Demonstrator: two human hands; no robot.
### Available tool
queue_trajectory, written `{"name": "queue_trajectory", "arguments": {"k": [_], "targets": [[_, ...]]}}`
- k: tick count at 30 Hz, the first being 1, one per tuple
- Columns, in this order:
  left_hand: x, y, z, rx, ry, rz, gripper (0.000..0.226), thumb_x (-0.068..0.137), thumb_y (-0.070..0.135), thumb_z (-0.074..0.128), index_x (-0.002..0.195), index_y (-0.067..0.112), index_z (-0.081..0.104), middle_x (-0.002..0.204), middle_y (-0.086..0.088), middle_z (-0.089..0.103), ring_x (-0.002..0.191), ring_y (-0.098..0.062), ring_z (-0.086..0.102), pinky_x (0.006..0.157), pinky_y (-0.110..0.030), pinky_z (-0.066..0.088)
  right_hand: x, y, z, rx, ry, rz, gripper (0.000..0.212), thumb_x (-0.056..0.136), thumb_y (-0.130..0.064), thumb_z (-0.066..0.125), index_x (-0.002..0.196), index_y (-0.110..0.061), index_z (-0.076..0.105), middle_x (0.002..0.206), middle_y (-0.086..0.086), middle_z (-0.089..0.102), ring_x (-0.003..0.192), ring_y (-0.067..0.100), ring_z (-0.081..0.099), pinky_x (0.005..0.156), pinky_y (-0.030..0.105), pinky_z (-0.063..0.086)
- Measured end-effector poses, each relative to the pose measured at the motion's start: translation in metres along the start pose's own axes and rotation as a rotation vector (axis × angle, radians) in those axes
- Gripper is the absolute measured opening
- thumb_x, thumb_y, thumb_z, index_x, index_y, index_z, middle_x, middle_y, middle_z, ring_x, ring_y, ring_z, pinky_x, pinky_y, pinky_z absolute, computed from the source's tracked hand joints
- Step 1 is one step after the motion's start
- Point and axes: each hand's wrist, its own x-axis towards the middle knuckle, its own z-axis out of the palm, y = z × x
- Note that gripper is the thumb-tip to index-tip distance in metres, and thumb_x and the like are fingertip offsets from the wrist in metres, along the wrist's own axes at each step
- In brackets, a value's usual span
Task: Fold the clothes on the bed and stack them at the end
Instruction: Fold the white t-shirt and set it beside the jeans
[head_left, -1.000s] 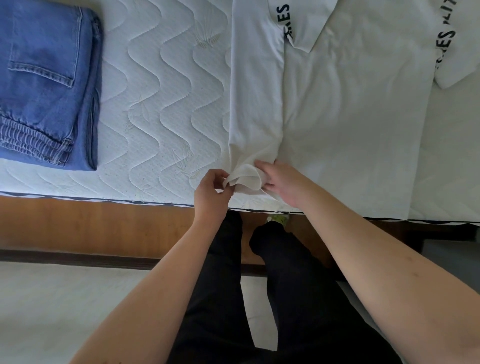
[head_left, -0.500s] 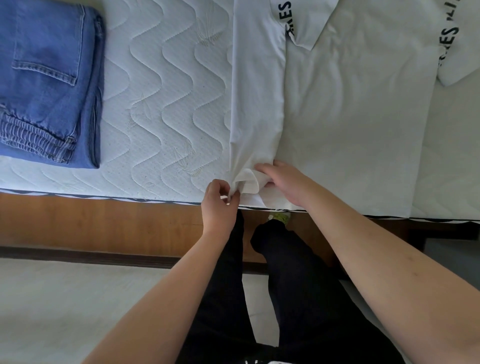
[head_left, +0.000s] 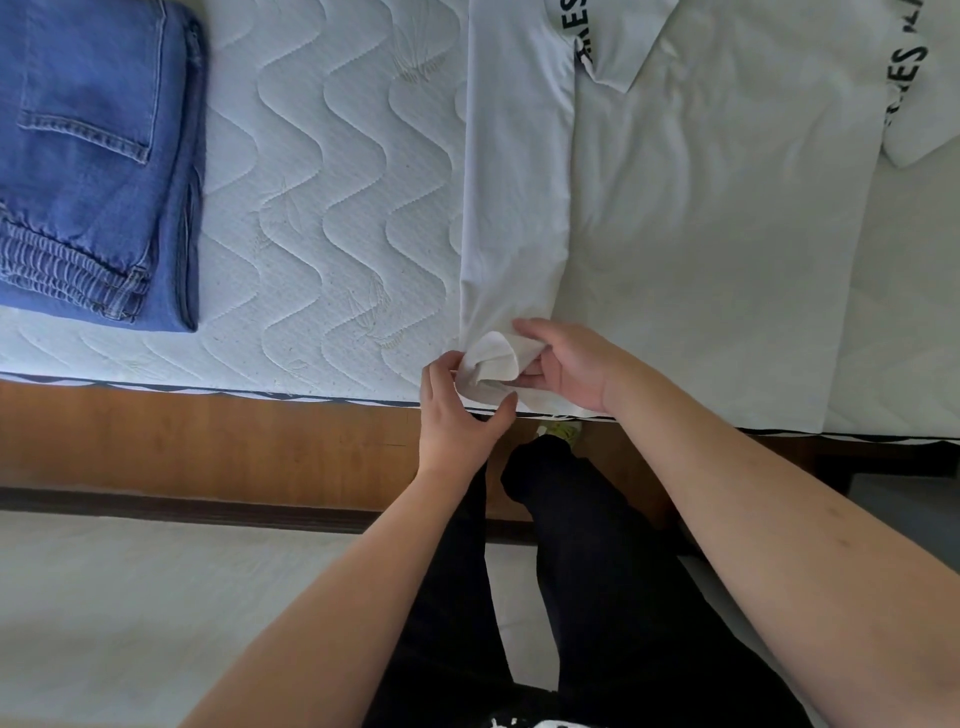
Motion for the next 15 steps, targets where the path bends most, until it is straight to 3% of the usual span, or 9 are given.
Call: {"name": "queue_trajectory", "arguments": {"k": [3,5,8,12,15], "targets": [[0.004,0.009,0.006,-0.005,0.072,-0.036,0.060,0.077,0.024,0.080,0.123,0.007,0.046,0.113,0.005,0.044,0.105,-0.015,0.049,0.085,-0.032,0.048,-0.005,-0.009,0.002,-0.041,-0.045,-0.016,0.032,0.101,-0.019,0.048,0.127,-0.001,0.055,0.108,0.016,0.072,0.100,0.027,0.070,0.093,0.037,0.055],[0.008,0.015,0.010,-0.006,0.081,-0.052,0.056,0.080,0.021,0.076,0.124,0.006,0.045,0.112,0.005,0.044,0.104,-0.020,0.052,0.083,-0.039,0.051,-0.009,-0.019,0.001,-0.142,-0.076,-0.032,0.030,0.101,-0.019,0.049,0.123,-0.002,0.059,0.109,0.017,0.072,0.102,0.027,0.070,0.095,0.037,0.054],[0.011,0.022,0.015,-0.019,0.103,-0.064,0.051,0.082,0.017,0.070,0.124,0.004,0.044,0.112,0.002,0.044,0.105,-0.026,0.053,0.083,-0.049,0.051,-0.016,-0.035,0.000,-0.320,-0.104,-0.068,0.018,0.098,-0.020,0.056,0.108,-0.010,0.067,0.100,0.006,0.076,0.093,0.018,0.072,0.081,0.028,0.058],[0.015,0.033,0.024,0.003,0.170,-0.075,0.059,0.079,0.028,0.075,0.124,0.004,0.046,0.112,-0.004,0.049,0.105,-0.025,0.053,0.081,-0.043,0.051,-0.016,-0.043,0.004,-0.289,-0.095,-0.093,0.012,0.096,-0.016,0.060,0.102,-0.011,0.068,0.092,0.005,0.076,0.083,0.017,0.072,0.074,0.028,0.059],[0.021,0.040,0.028,-0.013,0.217,-0.181,0.044,0.082,0.025,0.072,0.114,0.012,0.045,0.106,0.005,0.046,0.094,-0.026,0.057,0.063,-0.034,0.048,-0.015,-0.042,0.003,-0.252,-0.068,-0.104,0.011,0.095,-0.014,0.060,0.102,-0.009,0.067,0.085,0.005,0.075,0.076,0.017,0.072,0.066,0.027,0.058]]}}
